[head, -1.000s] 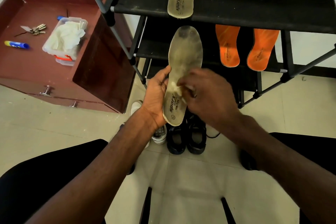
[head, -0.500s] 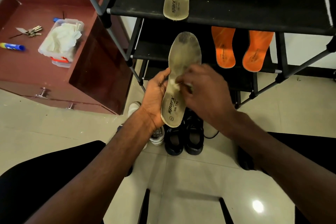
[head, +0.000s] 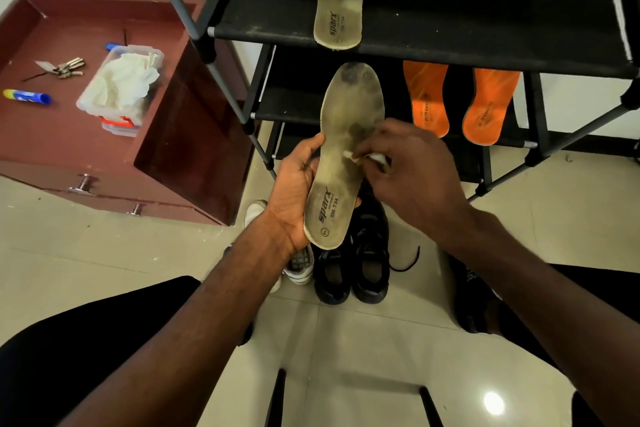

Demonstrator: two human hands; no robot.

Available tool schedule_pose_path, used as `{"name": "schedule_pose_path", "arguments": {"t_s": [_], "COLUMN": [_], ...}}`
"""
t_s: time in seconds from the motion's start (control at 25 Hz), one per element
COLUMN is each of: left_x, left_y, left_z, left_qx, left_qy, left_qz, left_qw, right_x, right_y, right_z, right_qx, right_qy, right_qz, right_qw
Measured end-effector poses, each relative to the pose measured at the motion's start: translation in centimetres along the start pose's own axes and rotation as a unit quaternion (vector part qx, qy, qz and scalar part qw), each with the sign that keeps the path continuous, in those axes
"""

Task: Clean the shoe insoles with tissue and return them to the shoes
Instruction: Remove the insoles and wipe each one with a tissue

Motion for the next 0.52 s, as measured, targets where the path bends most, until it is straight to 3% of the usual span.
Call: {"name": "schedule_pose_path", "arguments": {"t_s": [0.16,0.32,0.52], "left_x": [-0.2,0.0,0.1], "left_y": [0.8,-0.2,0.3], "left_z": [-0.2,-0.2,0.2], "left_qx": [0.021,0.020,-0.005], "left_qy": [0.000,0.001,-0.006], "left_qz": [-0.012,0.009,-0.003], "left_qw": [1.000,1.000,1.000], "right_x": [3.2,1.2,2.9], "right_y": [-2.0,-0.5,-2.0], "right_z": [5.2,2.0,5.2], "right_qx": [-0.018,0.032,-0.001], "right_qy": [0.109,0.016,0.092], "right_qz": [0.105,0.004,0.067], "right_qw": [0.988,0.999,0.994]}}
Point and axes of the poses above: each hand's wrist, its own x-axis away from the middle knuckle, its own y-axis out of the back of the hand, z = x × y, the point moved 9 cm from there along -x, towards the middle knuckle, and after that the axes turned 11 degrees about x, right-handed, at the moved point
